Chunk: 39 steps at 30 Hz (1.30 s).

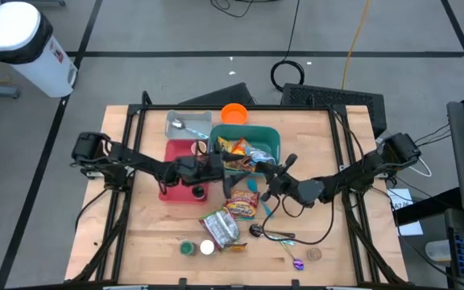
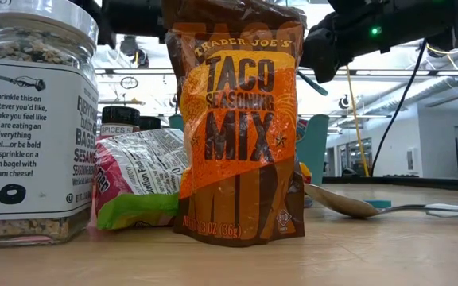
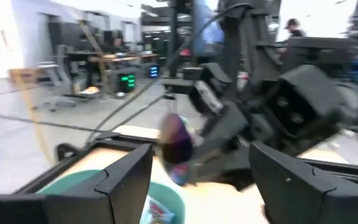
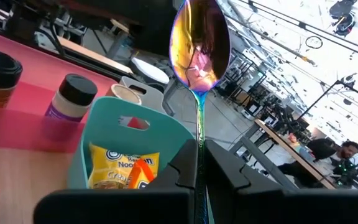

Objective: Pick & Place Food Item
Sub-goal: Put the top violet spoon into the gray bin

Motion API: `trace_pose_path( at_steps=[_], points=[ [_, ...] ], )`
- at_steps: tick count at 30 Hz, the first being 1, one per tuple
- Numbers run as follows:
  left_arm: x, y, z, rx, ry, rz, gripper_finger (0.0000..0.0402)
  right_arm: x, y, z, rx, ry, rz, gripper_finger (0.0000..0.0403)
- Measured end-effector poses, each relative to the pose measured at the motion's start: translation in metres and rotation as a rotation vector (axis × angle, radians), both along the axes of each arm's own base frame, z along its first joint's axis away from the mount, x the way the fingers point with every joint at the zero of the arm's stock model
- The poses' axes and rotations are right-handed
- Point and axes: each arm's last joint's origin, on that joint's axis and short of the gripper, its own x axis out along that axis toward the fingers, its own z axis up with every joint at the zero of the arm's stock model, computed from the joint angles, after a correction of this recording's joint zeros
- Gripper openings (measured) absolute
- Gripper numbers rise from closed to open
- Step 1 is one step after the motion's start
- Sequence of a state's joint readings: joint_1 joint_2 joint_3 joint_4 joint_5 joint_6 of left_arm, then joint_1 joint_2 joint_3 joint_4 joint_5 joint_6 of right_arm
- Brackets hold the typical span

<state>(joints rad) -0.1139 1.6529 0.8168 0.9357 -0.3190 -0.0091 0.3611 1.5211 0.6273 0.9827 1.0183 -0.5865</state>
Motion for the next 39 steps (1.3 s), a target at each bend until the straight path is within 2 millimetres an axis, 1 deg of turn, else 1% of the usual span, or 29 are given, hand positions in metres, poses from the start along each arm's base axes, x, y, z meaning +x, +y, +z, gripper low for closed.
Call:
trace_pose_path(
  at_steps=[3,6,9,14,15,16,19,22,24,27,31,34,36,39],
  points=[
    [0.002,0.001,0.004,-0.009,-0.010,0.039,0.0259,0.000,0.000,0.000,0.000,0.000,0.002,0.0004],
    [0.001,0.002,0.004,-0.025,-0.008,0.066,0.0215,0.000,0.000,0.000,0.000,0.000,0.002,0.0004],
    [0.001,0.002,0.003,-0.033,-0.002,0.073,0.0151,0.000,0.000,0.000,0.001,0.000,0.002,0.0004],
    [0.002,0.006,0.000,-0.045,0.021,0.094,0.0030,0.000,0.000,0.000,0.007,-0.005,0.010,0.0004],
    [0.002,0.007,0.000,-0.047,0.019,0.099,0.0017,0.000,0.001,0.000,0.010,-0.008,0.021,0.0004],
    [0.002,0.009,0.000,-0.049,0.019,0.108,0.0012,0.000,0.001,0.000,0.017,-0.011,0.033,0.0004],
    [0.002,0.013,-0.001,-0.075,0.017,0.127,0.0018,0.001,0.001,-0.001,0.040,-0.019,0.050,0.0004],
    [-0.001,0.019,0.005,-0.059,0.019,0.139,0.0010,0.001,0.001,-0.001,0.060,-0.033,0.056,0.0013],
    [-0.004,0.024,0.011,-0.053,0.017,0.149,0.0007,0.000,0.000,0.001,0.079,-0.050,0.043,0.0030],
    [-0.016,0.036,0.030,-0.057,0.009,0.185,0.0010,-0.003,0.001,0.005,0.094,-0.071,0.027,0.0072],
    [-0.042,0.053,0.050,-0.059,0.012,0.277,0.0006,-0.008,0.007,0.012,0.135,-0.116,0.036,0.0136],
    [-0.067,0.065,0.057,-0.073,-0.013,0.328,0.0006,-0.013,0.011,0.017,0.139,-0.128,0.036,0.0174],
    [-0.084,0.073,0.057,-0.089,-0.041,0.361,0.0005,-0.015,0.015,0.018,0.127,-0.113,0.051,0.0192],
    [-0.111,0.087,0.046,-0.152,-0.078,0.455,0.0006,-0.017,0.017,0.020,0.130,-0.122,0.062,0.0208]
  ],
)
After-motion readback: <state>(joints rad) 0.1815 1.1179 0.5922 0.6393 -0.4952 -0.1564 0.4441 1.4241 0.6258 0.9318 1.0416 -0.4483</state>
